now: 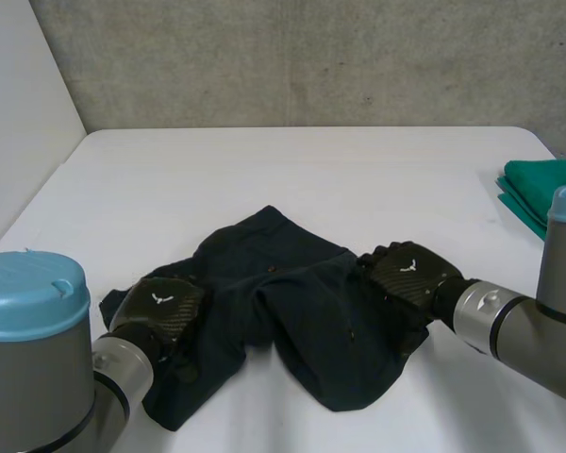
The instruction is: Fold the laundry.
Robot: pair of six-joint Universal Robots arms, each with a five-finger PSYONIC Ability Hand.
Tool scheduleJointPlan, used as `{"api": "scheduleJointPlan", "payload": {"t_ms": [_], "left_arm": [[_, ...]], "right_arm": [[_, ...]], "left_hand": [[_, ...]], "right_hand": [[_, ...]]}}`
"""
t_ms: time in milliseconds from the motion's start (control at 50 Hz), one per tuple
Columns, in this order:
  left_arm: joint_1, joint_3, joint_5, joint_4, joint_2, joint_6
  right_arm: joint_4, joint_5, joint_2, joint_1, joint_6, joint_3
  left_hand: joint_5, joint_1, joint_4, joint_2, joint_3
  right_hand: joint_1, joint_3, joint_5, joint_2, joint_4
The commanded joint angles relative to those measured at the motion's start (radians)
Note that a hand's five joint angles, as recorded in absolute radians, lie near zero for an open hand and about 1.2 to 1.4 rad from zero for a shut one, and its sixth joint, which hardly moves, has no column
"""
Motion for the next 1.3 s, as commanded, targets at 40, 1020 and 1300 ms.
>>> {"api": "scheduleJointPlan", "payload": {"t_ms": [40,1020,1300], "left_arm": [[-0.033,0.032,0.0,0.06,-0.071,-0.02],[0.135,0.49,0.254,-0.279,0.123,-0.49],[0.224,0.621,0.238,-0.056,-0.428,-0.481]], "right_arm": [[-0.018,0.008,0.001,-0.009,-0.157,0.082],[0.393,0.026,-0.093,-0.054,0.123,-0.754],[0.326,0.276,0.419,0.112,0.285,-1.007]], "left_hand": [[0.543,0.526,0.545,0.541,0.547],[0.931,0.914,0.933,0.929,0.935],[0.762,0.745,0.764,0.76,0.766]], "right_hand": [[0.042,0.031,0.014,0.026,0.009],[1.192,1.181,1.164,1.176,1.159],[1.192,1.181,1.164,1.176,1.159]]}}
